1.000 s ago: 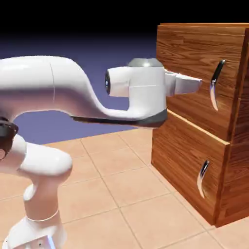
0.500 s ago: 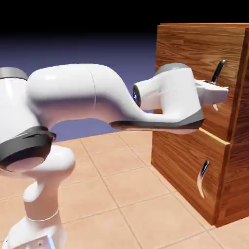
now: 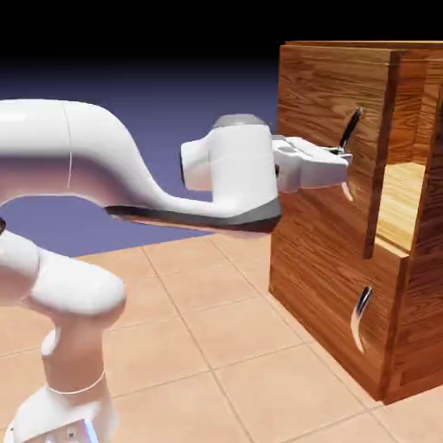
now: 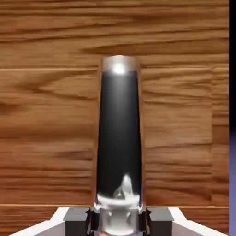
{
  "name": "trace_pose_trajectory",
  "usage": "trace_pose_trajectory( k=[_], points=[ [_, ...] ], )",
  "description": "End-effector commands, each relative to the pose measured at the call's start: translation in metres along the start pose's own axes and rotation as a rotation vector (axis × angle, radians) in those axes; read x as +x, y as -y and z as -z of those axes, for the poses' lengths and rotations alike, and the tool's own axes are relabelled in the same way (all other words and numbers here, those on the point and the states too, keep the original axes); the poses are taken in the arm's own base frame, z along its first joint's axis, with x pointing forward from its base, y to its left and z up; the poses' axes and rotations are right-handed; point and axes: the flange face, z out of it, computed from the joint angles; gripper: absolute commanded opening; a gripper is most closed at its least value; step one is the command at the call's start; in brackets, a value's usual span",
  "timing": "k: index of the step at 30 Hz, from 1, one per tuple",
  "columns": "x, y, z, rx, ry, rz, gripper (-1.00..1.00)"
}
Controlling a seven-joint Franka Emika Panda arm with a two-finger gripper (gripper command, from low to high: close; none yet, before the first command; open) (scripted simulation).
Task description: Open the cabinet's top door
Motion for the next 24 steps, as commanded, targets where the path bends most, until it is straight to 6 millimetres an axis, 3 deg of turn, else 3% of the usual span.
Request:
trace_pose_trajectory(
  k=[1,14,24],
  points=[
    [-0.001,0.001,0.003,-0.005,-0.005,0.000,-1.00],
    [-0.022,0.022,0.072,-0.121,-0.120,-0.001,-1.00],
    [-0.039,0.039,0.111,-0.192,-0.191,0.000,-1.00]
  ],
)
